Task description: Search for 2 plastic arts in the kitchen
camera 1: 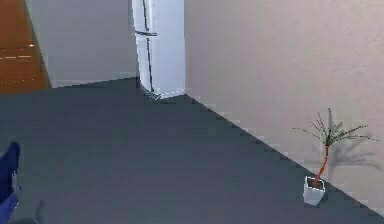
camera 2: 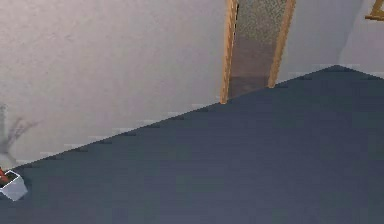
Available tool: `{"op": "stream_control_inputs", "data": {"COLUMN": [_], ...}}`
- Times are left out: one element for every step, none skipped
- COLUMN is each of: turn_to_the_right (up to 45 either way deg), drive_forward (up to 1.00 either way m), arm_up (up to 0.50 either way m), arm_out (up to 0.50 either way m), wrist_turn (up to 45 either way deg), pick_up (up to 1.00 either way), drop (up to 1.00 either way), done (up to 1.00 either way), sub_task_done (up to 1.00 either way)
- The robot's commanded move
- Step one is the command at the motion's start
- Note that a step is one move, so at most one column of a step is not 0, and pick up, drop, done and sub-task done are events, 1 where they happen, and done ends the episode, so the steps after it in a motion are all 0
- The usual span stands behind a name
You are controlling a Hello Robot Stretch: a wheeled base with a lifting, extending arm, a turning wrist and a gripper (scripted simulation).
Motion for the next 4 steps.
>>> {"op": "stream_control_inputs", "data": {"turn_to_the_right": [-27.0,0.0,-45.0,-3.0], "drive_forward": [0.0,0.6,0.0,0.0], "arm_up": [0.0,0.0,0.0,0.0], "arm_out": [0.0,0.0,0.0,0.0], "wrist_turn": [0.0,0.0,0.0,0.0], "pick_up": [0.0,0.0,0.0,0.0], "drop": [0.0,0.0,0.0,0.0], "done": [0.0,0.0,0.0,0.0], "sub_task_done": [0.0,0.0,0.0,0.0]}}
